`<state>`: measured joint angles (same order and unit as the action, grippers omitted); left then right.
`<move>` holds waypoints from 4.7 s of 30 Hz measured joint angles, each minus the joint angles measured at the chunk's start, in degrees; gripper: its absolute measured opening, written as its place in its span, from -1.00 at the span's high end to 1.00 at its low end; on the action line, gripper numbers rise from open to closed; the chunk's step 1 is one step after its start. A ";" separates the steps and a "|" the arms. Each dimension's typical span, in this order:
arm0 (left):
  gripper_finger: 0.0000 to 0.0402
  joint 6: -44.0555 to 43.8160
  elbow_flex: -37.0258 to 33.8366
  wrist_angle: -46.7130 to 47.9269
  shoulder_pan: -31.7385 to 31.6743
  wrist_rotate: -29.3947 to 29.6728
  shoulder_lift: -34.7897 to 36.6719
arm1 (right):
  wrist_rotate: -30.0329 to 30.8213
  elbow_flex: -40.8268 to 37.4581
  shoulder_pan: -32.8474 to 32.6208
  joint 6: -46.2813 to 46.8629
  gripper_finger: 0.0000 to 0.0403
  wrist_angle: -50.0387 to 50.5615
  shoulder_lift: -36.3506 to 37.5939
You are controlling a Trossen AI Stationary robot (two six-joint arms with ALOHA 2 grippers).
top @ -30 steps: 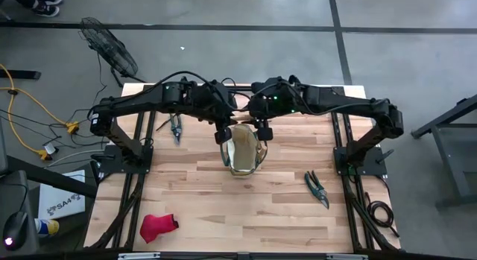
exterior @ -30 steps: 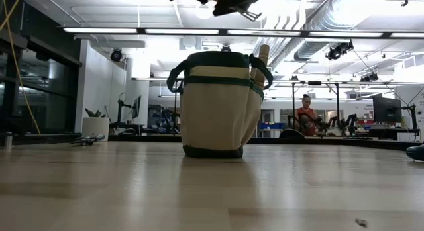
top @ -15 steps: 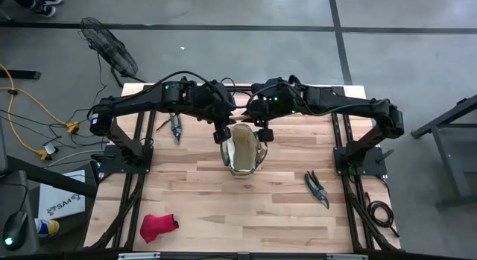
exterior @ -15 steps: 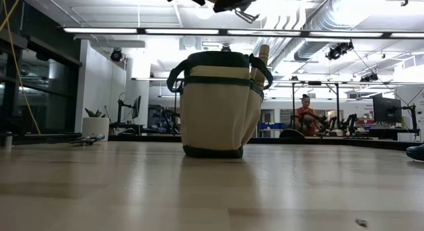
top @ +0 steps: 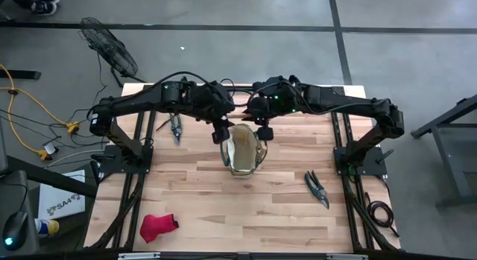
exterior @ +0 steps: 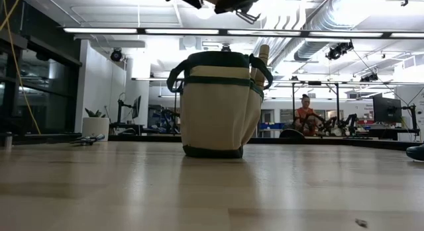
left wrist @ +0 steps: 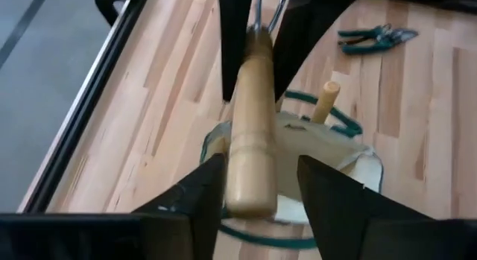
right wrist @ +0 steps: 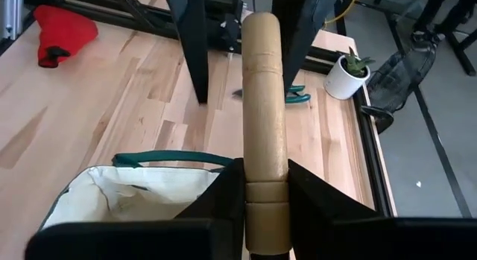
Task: Pick & Place Garden tools in Gardening bag
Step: Put the hand rake into the gardening bag
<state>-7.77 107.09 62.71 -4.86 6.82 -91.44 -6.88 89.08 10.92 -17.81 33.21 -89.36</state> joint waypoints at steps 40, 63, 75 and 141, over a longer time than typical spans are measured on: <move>0.07 -4.10 -43.47 -56.25 0.00 10.26 24.48 | -20.54 -24.60 11.98 21.84 0.71 -43.23 9.88; 0.07 0.07 -47.65 -84.21 -0.04 2.75 17.49 | -20.41 -25.40 5.17 29.52 0.72 -57.85 8.39; 0.07 0.64 -47.59 -81.09 -0.02 -3.48 21.06 | -19.50 -25.40 5.22 28.00 0.72 -50.43 10.63; 0.69 3.04 -47.54 -84.75 0.02 -5.20 20.61 | -13.99 -25.42 1.24 29.12 0.15 -47.02 9.45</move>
<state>-4.73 59.55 -22.04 -4.84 1.62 -70.83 -20.87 63.66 12.16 11.32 -13.81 -79.91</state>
